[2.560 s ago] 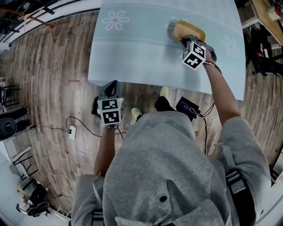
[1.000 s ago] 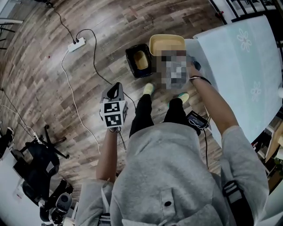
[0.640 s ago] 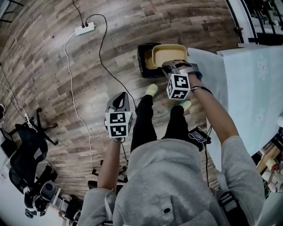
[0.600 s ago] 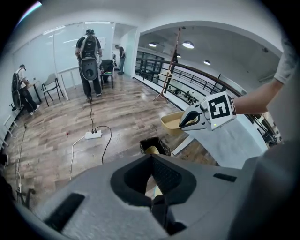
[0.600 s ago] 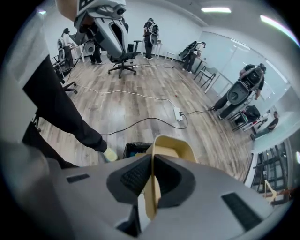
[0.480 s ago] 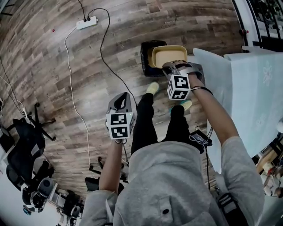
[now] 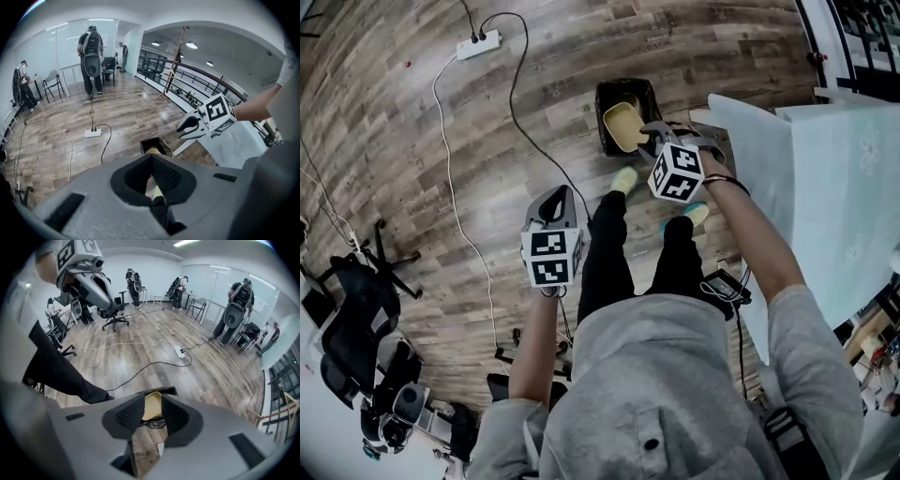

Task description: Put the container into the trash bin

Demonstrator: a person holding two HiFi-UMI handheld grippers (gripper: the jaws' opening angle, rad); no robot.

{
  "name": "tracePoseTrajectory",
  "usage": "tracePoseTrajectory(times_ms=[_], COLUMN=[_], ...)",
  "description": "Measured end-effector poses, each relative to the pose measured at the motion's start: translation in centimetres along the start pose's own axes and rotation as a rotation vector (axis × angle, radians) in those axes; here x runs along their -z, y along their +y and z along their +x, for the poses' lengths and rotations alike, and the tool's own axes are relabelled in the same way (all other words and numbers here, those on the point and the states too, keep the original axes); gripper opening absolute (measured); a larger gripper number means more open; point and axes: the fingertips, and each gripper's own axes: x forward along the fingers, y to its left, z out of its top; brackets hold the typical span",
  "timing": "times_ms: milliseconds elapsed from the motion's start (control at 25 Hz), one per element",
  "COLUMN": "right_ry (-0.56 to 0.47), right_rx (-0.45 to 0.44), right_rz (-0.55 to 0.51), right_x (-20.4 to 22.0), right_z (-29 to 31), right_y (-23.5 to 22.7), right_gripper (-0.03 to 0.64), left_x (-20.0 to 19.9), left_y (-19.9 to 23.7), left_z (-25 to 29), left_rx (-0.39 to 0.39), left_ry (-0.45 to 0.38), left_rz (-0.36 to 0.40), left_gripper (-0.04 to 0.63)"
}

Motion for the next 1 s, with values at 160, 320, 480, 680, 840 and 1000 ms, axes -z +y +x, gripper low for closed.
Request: tracePoseTrajectory(times_ms=[160, 320, 480, 680, 840, 1000], right_ry=[-0.015, -0.033, -0.071, -0.166, -0.227, -0.313], right_rx=[0.029, 0.119, 0.246, 0.422, 0.578, 0.751], right_rz=[0.084, 0.151, 0.242, 0.418, 0.552, 0.712], right_x=[1.1, 2.2, 3.1, 4.3, 6.8, 10.9], right_z=[-1.4, -4.2, -8.7, -16.7, -24.5, -32.2], right_y=[-0.6, -2.0, -3.2, -4.7, -4.6, -3.1], right_gripper=[0.11, 0.086, 0.043, 0.04, 0.04, 0.04], left_x=[-1.4, -3.3, -5.7, -9.8, -12.5, -14.5], left_y=[-0.7, -2.2, -4.4, -7.6, -11.7, -17.5], left_z=[0.3, 0.4, 0.4, 0.2, -0.2, 0.2], left_rx=[0.016, 0.044, 0.095, 0.151, 0.213, 0.295], left_ry=[-0.007, -0.029, -0.052, -0.096, -0.13, -0.152], left_rz=[0.035, 0.083, 0.154, 0.259, 0.364, 0.486], left_gripper=[0.02, 0.02, 0.02, 0.02, 0.02, 0.02])
